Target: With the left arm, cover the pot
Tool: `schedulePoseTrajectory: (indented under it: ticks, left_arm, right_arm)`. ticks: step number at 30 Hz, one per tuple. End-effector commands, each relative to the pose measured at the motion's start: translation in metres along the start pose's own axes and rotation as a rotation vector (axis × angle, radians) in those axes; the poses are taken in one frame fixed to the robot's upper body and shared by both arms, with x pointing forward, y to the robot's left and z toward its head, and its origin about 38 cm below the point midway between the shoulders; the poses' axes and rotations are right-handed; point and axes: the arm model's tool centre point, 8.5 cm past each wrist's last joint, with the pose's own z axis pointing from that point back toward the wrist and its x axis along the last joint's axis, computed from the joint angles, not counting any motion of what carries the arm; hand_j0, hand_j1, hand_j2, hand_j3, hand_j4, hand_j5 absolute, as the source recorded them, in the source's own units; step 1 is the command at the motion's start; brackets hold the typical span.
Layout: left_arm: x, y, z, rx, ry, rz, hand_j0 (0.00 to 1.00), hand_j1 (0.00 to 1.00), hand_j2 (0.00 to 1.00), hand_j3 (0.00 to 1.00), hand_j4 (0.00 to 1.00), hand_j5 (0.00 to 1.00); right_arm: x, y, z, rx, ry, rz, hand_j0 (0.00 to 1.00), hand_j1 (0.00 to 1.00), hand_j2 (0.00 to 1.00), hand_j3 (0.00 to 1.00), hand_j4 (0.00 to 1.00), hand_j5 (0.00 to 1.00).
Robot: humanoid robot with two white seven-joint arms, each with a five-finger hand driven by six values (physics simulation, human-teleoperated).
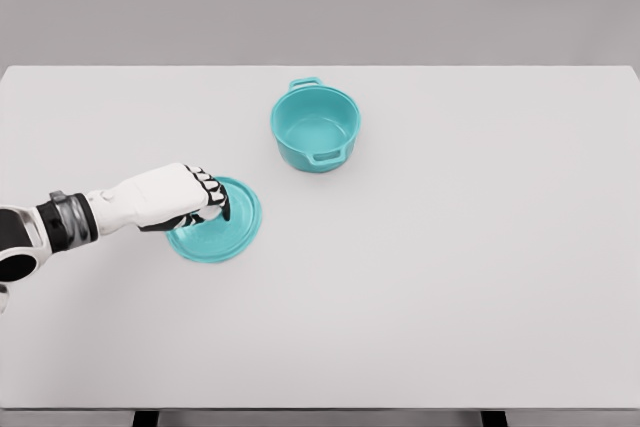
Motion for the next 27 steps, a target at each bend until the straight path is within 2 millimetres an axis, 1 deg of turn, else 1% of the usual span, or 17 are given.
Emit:
schedulePoseTrajectory:
  ticks: [1,7,9,13,15,27]
  left_arm:
    - [0.001,0.003,0.001,0.010,-0.004,0.001,0.51,0.51,0.51,0.51,0.51,0.51]
    - [-0.003,0.017,0.004,0.025,0.002,-0.028,0.51,0.51,0.51,0.51,0.51,0.51]
    - [-0.007,0.019,0.008,0.017,0.011,-0.039,0.51,0.51,0.51,0.51,0.51,0.51]
    - [-0.010,0.026,0.009,0.025,0.015,-0.054,0.51,0.51,0.51,0.51,0.51,0.51]
    - [-0.012,0.033,0.008,0.034,0.017,-0.066,0.51,0.51,0.51,0.51,0.51,0.51]
    - [-0.016,0.046,0.008,0.060,0.016,-0.069,0.51,0.51,0.51,0.51,0.51,0.51]
  right_arm:
    - [0.000,0.000,0.000,0.000,0.001,0.000,1.00,1.00,1.00,1.00,1.00,1.00]
    - [0.000,0.000,0.000,0.000,-0.001,0.000,1.00,1.00,1.00,1.00,1.00,1.00]
    - [0.000,0.000,0.000,0.000,-0.001,0.000,1.00,1.00,1.00,1.00,1.00,1.00]
    - [0.000,0.000,0.000,0.000,0.001,0.000,1.00,1.00,1.00,1.00,1.00,1.00]
    - [0.000,0.000,0.000,0.000,-0.001,0.000,1.00,1.00,1.00,1.00,1.00,1.00]
    - [0.000,0.000,0.000,0.000,0.001,0.000,1.00,1.00,1.00,1.00,1.00,1.00]
